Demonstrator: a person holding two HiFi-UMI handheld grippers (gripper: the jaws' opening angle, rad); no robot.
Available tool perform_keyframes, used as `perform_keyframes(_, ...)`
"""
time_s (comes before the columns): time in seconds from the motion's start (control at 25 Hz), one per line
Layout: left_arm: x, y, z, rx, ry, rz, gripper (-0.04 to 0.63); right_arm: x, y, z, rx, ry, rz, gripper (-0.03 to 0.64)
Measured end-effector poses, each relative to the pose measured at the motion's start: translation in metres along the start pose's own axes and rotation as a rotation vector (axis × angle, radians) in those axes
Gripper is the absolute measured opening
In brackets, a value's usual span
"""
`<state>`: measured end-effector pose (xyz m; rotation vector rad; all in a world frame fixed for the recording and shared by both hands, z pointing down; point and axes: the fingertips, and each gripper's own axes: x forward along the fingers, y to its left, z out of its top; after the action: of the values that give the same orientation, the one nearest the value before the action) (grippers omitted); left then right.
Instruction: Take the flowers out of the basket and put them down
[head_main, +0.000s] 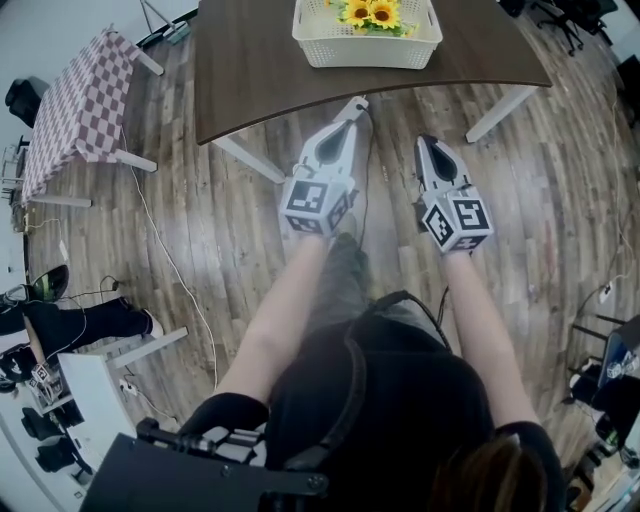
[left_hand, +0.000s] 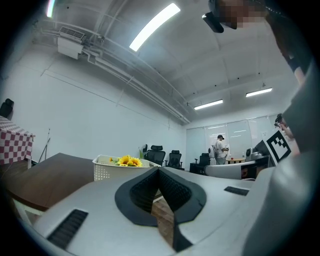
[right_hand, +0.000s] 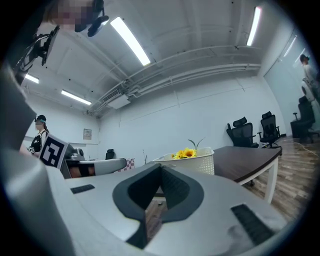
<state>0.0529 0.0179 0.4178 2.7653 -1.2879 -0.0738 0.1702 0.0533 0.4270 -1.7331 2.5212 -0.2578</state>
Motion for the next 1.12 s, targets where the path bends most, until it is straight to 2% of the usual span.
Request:
perform_keyframes(0.36, 0.062, 0.031, 0.009, 0.009, -0.001, -0.062, 0.0, 0.065, -0.022, 0.014, -0.009, 0.001, -0.019, 0.003)
perform_keyframes(0.84, 0.114, 0.081, 0.004, -0.018, 0.043, -0.109, 0.0, 0.135, -0.042, 0.015, 0.001, 0.015, -0.065, 0.003)
perform_keyframes(1.12, 0.147, 0.104, 0.007, -0.028, 0.036, -0.155, 0.0, 0.174, -0.051, 0.021, -0.006, 0.01, -0.091, 0.003)
